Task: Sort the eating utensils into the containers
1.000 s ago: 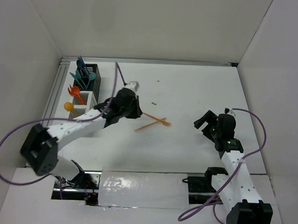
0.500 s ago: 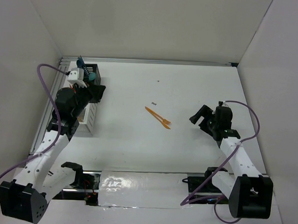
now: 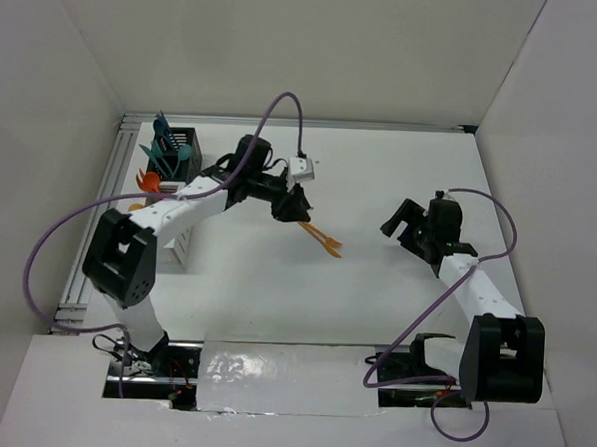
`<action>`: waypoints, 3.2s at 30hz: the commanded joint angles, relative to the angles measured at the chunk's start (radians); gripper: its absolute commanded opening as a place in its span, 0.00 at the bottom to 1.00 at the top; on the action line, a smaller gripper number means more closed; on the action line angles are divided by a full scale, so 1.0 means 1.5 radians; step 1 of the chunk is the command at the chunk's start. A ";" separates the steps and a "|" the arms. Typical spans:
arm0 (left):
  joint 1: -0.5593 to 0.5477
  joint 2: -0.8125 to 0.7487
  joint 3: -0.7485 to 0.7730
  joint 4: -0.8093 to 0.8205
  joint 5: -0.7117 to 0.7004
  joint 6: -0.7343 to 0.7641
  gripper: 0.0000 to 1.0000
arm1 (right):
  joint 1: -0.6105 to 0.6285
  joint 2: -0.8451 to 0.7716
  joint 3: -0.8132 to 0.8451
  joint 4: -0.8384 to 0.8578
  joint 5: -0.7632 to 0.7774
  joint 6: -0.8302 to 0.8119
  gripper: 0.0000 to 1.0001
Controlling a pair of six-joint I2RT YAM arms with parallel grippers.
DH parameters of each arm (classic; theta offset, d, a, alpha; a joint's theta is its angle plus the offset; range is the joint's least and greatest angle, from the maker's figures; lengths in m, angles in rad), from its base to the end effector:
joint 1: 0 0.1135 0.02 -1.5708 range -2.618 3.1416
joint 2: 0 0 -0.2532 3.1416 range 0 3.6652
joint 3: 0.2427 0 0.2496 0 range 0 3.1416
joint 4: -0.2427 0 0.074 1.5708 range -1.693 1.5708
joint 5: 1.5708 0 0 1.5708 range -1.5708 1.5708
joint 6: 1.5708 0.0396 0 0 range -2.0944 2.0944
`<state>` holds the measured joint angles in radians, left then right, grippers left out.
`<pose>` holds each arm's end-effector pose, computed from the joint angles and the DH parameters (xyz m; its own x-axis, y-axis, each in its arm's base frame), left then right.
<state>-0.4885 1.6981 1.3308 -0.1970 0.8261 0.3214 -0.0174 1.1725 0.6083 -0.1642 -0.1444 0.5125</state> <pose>0.3263 -0.2064 0.2797 -0.1743 0.3351 -0.9259 0.9715 0.2119 -0.1062 0.2431 0.0015 0.1927 -0.6243 0.4962 -0.6034 0.2478 0.8583 0.4494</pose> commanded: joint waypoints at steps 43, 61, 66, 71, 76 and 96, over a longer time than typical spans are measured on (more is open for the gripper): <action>-0.048 0.355 0.201 -0.120 -0.028 0.461 0.78 | -0.003 0.040 0.027 0.018 0.087 -0.016 0.99; -0.058 0.406 0.220 -0.261 -0.064 0.416 0.40 | -0.003 0.026 0.015 0.018 0.100 -0.013 0.99; -0.067 0.402 0.212 -0.270 -0.056 0.394 0.26 | -0.002 0.016 0.015 0.012 0.106 -0.015 0.99; -0.069 0.381 0.200 -0.259 -0.040 0.352 0.03 | -0.003 0.008 0.009 0.012 0.106 -0.013 0.99; -0.046 0.308 0.137 -0.195 0.066 0.271 0.00 | -0.003 -0.001 0.009 0.012 0.106 -0.011 0.99; 0.042 -0.166 -0.328 0.360 -0.054 -0.186 0.00 | 0.003 -0.038 0.003 0.006 0.094 -0.014 0.98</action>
<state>-0.4442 1.5642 0.8948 0.1013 0.8295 0.2169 -0.0174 1.1450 0.6178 -0.1654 -0.0071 0.4992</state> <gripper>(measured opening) 0.205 0.984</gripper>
